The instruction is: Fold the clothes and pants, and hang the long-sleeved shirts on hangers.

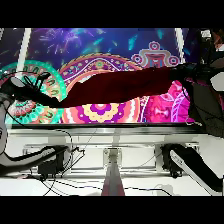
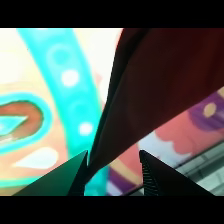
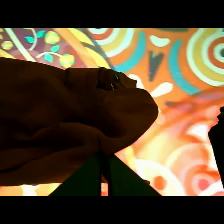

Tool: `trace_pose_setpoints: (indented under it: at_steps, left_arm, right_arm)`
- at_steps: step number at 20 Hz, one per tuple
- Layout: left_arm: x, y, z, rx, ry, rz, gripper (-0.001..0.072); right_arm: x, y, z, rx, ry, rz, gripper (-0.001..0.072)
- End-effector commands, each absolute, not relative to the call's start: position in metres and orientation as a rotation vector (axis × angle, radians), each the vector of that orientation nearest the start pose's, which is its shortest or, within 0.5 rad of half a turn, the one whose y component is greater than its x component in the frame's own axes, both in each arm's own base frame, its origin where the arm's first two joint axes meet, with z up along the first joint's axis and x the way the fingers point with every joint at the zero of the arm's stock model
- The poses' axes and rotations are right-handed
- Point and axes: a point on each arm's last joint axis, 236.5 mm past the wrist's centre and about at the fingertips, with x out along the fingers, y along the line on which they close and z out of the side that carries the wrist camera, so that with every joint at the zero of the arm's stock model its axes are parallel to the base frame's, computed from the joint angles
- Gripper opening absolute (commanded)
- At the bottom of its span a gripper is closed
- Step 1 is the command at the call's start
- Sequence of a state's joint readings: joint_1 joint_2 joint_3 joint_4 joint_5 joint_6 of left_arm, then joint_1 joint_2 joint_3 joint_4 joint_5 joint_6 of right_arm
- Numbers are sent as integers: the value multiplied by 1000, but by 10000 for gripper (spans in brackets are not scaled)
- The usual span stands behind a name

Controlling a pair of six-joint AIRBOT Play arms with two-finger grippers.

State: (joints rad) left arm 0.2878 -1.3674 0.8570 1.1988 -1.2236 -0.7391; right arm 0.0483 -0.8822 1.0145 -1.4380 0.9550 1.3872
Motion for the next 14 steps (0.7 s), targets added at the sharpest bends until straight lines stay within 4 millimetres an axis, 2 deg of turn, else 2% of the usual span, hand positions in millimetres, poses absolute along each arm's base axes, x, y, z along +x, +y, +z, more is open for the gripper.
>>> trace_pose_setpoints:
  at_steps: [1, 2, 4, 5, 7, 8, 10, 11, 12, 13, 14]
  left_arm:
    - [265, -14, -106, -17, 1571, -670, 98]
    - [265, -18, -106, -24, 1575, -680, 17]
    - [273, -32, -93, -82, 1540, -715, 17]
    - [282, -41, -79, -112, 1501, -758, 17]
    - [309, -63, -27, -194, 1364, -883, 16]
    - [325, -72, 8, -239, 1269, -944, 17]
    - [365, -81, 100, -332, 985, -1033, 17]
    - [383, -78, 153, -370, 814, -1042, 16]
    - [393, -71, 201, -386, 656, -1048, 16]
    - [398, -60, 250, -395, 500, -1037, 16]
    - [397, -48, 288, -396, 377, -1012, 16]
  right_arm:
    - [367, 44, 126, -71, 806, 193, 16]
    - [367, 44, 126, -72, 804, 192, 16]
    - [370, 43, 129, -76, 788, 188, 16]
    - [373, 42, 132, -79, 769, 183, 16]
    - [379, 41, 145, -85, 728, 177, 16]
    - [382, 40, 157, -88, 703, 174, 16]
    - [388, 37, 192, -111, 631, 159, 16]
    - [390, 34, 212, -123, 588, 149, 16]
    - [392, 32, 235, -135, 540, 138, 16]
    - [392, 31, 258, -140, 492, 133, 16]
    - [392, 31, 278, -142, 450, 129, 16]
